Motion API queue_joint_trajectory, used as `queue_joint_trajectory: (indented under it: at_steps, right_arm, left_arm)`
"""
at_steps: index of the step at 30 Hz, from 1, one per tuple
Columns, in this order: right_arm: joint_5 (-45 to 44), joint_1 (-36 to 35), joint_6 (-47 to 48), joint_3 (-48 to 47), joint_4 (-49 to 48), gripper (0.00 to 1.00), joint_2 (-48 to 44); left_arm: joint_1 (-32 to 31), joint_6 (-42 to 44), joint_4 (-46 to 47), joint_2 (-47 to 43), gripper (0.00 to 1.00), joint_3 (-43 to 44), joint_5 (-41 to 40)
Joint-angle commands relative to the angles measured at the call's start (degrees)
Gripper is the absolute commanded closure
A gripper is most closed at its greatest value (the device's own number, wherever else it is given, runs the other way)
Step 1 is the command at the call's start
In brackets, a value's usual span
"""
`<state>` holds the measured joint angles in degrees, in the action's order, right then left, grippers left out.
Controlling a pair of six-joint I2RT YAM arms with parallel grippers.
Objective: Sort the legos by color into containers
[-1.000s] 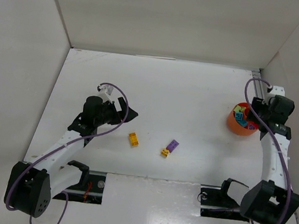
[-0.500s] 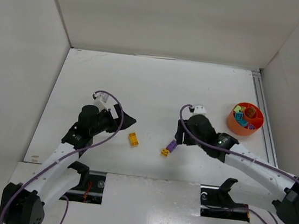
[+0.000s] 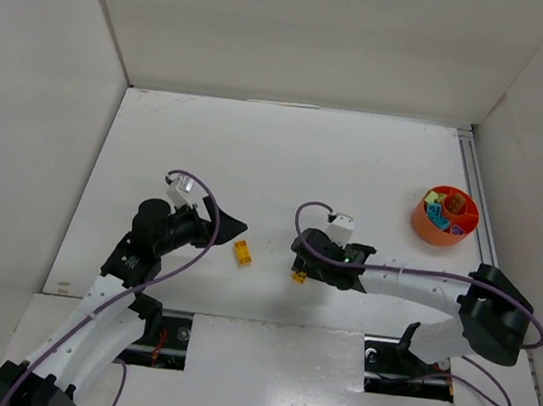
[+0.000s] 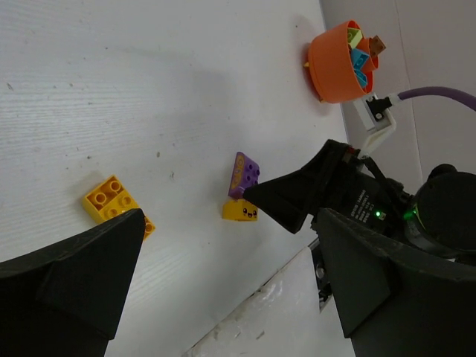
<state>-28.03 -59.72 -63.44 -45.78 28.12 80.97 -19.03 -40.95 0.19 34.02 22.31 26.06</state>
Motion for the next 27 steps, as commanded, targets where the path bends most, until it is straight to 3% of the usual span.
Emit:
queue_joint_trajectory:
  at_steps: [1, 27]
  right_arm:
    - [-0.6, -0.3, -5.3, -1.4, -2.7, 0.28, 0.4]
    - [0.9, -0.8, -11.8, 5.2, -10.9, 0.34, 3.2]
  left_arm:
    - [-0.2, 0.6, 0.3, -1.7, 0.00, -0.5, 2.9]
    - [-0.2, 0.1, 0.8, -2.2, 0.00, -1.6, 4.6]
